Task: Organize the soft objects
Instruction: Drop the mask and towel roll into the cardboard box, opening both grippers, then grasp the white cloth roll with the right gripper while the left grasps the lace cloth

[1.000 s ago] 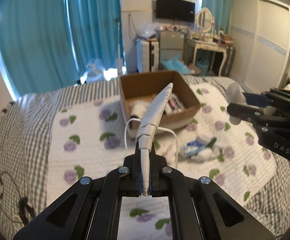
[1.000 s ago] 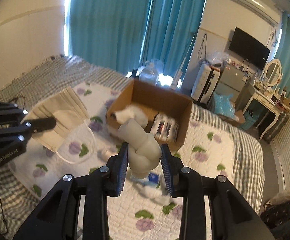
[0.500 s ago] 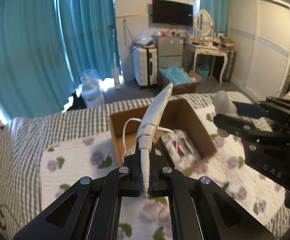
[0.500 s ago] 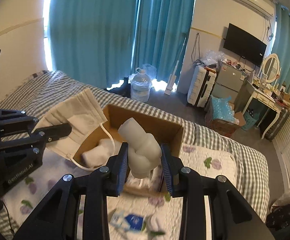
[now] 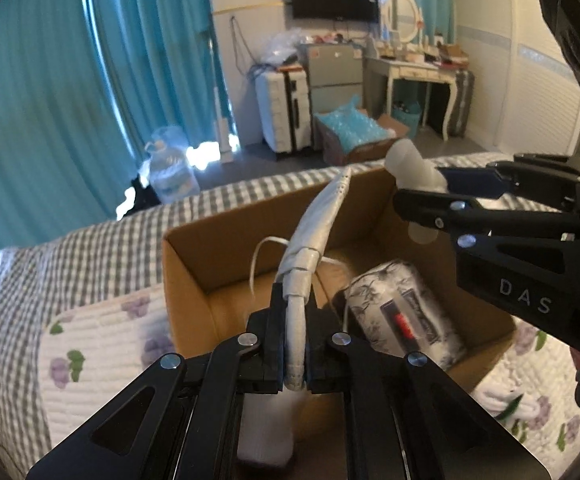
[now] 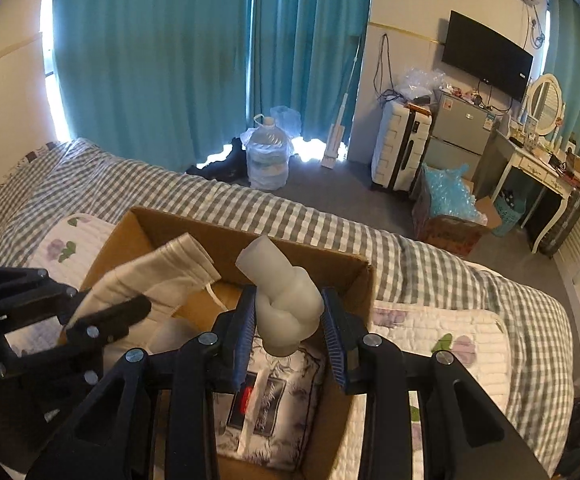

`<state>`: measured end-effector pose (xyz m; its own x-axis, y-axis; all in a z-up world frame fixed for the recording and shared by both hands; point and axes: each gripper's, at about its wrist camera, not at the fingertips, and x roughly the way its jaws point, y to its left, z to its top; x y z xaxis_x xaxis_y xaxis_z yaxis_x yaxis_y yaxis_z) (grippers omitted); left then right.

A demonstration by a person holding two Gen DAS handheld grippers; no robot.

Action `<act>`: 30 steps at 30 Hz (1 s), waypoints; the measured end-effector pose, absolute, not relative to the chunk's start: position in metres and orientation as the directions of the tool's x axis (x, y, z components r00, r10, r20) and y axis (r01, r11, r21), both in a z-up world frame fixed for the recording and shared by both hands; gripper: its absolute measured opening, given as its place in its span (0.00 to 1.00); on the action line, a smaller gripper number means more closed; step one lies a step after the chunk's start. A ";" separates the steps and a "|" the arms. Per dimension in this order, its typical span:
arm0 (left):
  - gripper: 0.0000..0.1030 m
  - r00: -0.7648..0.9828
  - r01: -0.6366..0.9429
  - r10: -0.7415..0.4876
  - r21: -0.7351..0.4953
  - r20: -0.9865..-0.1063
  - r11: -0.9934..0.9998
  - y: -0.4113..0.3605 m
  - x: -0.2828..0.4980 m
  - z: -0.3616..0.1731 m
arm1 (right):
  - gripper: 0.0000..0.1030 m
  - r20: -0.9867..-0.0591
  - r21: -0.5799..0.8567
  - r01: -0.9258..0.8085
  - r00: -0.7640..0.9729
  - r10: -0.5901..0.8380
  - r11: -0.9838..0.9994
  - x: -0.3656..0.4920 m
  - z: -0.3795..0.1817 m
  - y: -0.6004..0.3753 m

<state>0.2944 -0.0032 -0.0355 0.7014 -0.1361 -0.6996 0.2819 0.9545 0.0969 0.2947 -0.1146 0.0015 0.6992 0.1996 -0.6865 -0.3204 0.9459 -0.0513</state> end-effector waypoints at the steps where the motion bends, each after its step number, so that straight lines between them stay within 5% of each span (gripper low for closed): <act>1: 0.09 0.699 0.282 -0.135 0.098 -0.702 0.954 -0.004 0.295 -0.038 | 0.35 -0.686 -0.047 -0.312 0.701 0.197 0.949 0.296 0.000 -0.116; 4: 0.24 0.685 0.260 -0.112 0.098 -0.719 0.961 -0.002 0.299 -0.045 | 0.65 -0.677 -0.026 -0.291 0.709 0.197 0.956 0.295 0.003 -0.120; 6: 0.59 0.660 0.247 -0.113 0.073 -0.743 0.966 0.002 0.301 -0.045 | 0.66 -0.666 -0.022 -0.287 0.718 0.201 0.958 0.288 0.011 -0.122; 8: 0.67 0.650 0.236 -0.117 0.053 -0.751 0.970 0.003 0.299 -0.041 | 0.67 -0.657 -0.034 -0.284 0.729 0.193 0.958 0.277 0.022 -0.126; 17: 0.74 0.762 0.205 -0.104 0.087 -0.639 0.975 0.008 0.236 0.033 | 0.87 -0.580 -0.112 -0.262 0.800 0.151 0.959 0.201 0.106 -0.141; 24: 1.00 0.852 0.163 -0.106 0.068 -0.513 0.984 0.013 0.160 0.112 | 0.95 -0.517 -0.125 -0.249 0.843 0.151 0.960 0.123 0.171 -0.158; 30: 1.00 0.892 0.146 -0.091 0.091 -0.443 0.985 0.019 0.098 0.141 | 1.00 -0.482 -0.138 -0.252 0.862 0.157 0.958 0.062 0.191 -0.169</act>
<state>0.0984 0.0190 0.1413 0.8922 -0.0908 -0.4425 0.1456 0.9851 0.0914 0.0621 -0.1694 0.1911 0.8619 0.1572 -0.4822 -0.2518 0.9579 -0.1379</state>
